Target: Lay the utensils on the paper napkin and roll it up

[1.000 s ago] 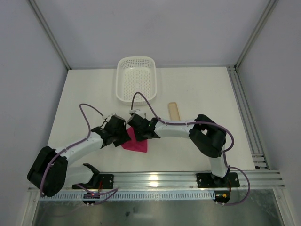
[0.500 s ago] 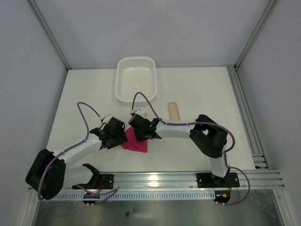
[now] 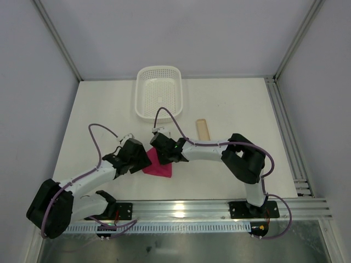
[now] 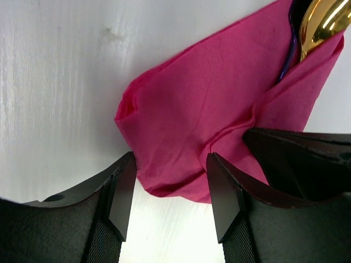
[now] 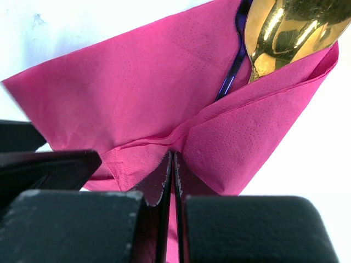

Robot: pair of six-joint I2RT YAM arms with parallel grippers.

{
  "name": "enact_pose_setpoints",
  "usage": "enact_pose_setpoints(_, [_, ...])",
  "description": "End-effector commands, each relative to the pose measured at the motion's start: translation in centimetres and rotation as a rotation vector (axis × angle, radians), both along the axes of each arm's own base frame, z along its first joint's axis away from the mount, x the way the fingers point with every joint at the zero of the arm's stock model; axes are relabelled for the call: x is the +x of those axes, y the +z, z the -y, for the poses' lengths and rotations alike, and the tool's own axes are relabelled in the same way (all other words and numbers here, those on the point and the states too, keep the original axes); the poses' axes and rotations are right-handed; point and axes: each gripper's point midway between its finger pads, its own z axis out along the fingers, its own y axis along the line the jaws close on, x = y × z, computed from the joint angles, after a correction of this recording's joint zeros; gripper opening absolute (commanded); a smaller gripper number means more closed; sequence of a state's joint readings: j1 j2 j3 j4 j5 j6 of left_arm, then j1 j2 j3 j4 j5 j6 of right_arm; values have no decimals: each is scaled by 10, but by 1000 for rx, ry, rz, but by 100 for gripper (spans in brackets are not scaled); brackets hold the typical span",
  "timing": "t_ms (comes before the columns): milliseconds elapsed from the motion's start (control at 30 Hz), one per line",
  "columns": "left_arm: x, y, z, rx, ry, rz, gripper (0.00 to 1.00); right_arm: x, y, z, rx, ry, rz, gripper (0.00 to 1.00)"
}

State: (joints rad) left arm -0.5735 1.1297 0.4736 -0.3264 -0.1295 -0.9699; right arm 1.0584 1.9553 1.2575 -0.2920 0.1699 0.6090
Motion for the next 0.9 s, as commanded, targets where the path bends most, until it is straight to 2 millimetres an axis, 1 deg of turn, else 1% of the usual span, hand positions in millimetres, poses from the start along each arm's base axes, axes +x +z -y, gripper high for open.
enact_pose_setpoints(0, [-7, 2, 5, -48, -15, -3, 57, -14, -24, 20, -79, -5, -52, 4])
enact_pose_setpoints(133, [-4, 9, 16, -117, -43, 39, 57, -15, -24, 19, -74, -3, -54, 4])
enact_pose_setpoints(267, [-5, 2, 13, -102, -40, 32, 56, -15, -24, 20, -72, -5, -57, 4])
enact_pose_setpoints(367, [-4, -1, 11, -83, -43, 32, 51, -16, -24, 20, -68, -6, -57, 4])
enact_pose_setpoints(500, [0, 0, 12, -66, -59, 32, 42, -17, -22, 15, -36, 0, -60, 4])
enact_pose_setpoints(533, [4, 5, 15, -68, -62, 41, 39, -18, -23, 15, -31, -1, -64, 4])
enact_pose_setpoints(600, [5, 7, 12, -46, -67, 42, 37, -19, -23, 14, -22, 1, -64, 4])
enact_pose_setpoints(633, [9, 13, 13, -43, -66, 56, 36, -19, -24, 15, -24, 0, -64, 4])
enact_pose_setpoints(700, [9, 16, 10, -26, -69, 61, 36, -19, -25, 16, -23, -1, -65, 4])
enact_pose_setpoints(733, [10, 20, 8, -23, -65, 75, 34, -20, -26, 17, -26, 1, -67, 4])
enact_pose_setpoints(867, [12, 23, 5, -11, -64, 97, 32, -20, -25, 16, -19, 3, -67, 4])
